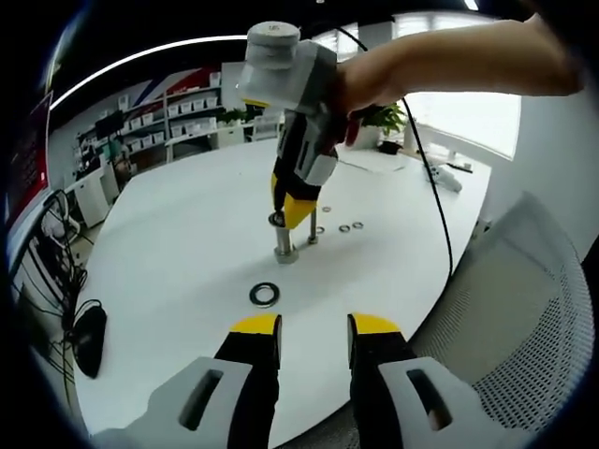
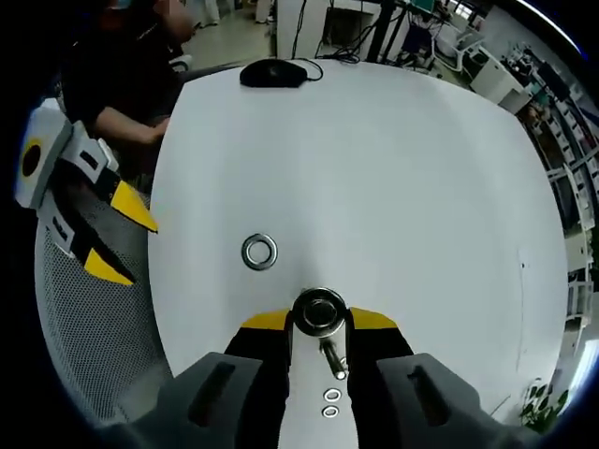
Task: Place the washer onto the threaded stud by aligning its center hole with the stud, sliding it down to the base, and recovering from edge contact or off-axis alignment until the washer reaches the visible bottom stop.
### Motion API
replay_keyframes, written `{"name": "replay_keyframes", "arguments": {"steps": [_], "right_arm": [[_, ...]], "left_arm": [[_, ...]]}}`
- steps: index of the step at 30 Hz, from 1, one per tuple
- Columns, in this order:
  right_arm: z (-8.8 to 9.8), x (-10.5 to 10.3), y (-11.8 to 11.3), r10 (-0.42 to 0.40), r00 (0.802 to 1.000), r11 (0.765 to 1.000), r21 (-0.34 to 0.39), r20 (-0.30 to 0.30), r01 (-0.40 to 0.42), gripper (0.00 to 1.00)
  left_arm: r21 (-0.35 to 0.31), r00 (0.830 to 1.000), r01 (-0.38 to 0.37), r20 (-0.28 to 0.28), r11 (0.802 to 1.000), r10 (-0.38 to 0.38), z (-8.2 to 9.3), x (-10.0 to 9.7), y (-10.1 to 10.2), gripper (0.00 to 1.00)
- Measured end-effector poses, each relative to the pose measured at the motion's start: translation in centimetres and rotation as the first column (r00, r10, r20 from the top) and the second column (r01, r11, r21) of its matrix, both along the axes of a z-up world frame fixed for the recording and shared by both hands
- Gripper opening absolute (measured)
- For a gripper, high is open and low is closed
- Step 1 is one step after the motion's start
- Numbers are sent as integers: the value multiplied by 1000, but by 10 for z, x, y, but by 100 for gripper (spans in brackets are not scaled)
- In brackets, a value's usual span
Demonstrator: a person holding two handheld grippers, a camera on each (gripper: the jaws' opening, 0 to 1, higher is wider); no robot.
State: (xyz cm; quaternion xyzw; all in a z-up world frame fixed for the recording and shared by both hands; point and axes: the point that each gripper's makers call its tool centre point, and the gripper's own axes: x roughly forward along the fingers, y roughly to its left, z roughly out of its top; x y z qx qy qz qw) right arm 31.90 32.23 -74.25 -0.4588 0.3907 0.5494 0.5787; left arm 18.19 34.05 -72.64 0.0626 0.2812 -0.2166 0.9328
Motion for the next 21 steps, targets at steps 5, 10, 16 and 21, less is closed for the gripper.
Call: {"name": "replay_keyframes", "arguments": {"steps": [5, 10, 16, 21], "right_arm": [[-8, 0, 0, 17, 1000, 1000, -25, -6, -17, 23], [-16, 0, 0, 32, 999, 999, -39, -14, -32, 23], [-28, 1, 0, 40, 999, 997, -57, -24, -42, 23], [-36, 1, 0, 44, 999, 997, -64, -27, -45, 23]], "left_arm": [[-10, 1000, -9, 1, 1000, 9, 1, 1, 1, 26], [-6, 1000, -10, 4, 1000, 10, 1, 1, 2, 25], [-7, 1000, -14, 6, 1000, 14, 1, 1, 2, 25], [-7, 1000, -17, 5, 1000, 17, 1, 1, 3, 25]]}}
